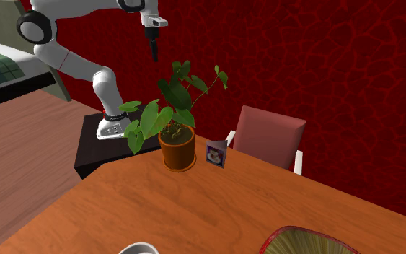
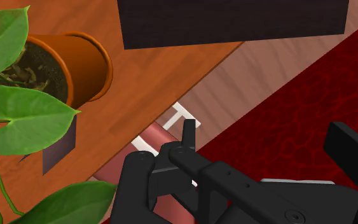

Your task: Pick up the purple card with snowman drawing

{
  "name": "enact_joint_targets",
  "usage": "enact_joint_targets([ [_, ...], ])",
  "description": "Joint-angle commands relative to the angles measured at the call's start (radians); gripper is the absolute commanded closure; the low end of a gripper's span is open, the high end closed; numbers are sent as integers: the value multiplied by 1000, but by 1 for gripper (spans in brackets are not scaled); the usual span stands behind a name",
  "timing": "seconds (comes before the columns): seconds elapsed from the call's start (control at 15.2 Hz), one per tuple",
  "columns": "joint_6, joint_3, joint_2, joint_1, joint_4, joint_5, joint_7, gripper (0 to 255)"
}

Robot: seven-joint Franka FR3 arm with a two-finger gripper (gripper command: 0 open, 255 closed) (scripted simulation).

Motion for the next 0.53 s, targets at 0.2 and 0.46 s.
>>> enact_joint_targets([
  [0.2,67,-54,44,-25,-23,-36,-42,0],
  [0.46,157,-125,120,-58,-37,-79,-97,0],
])
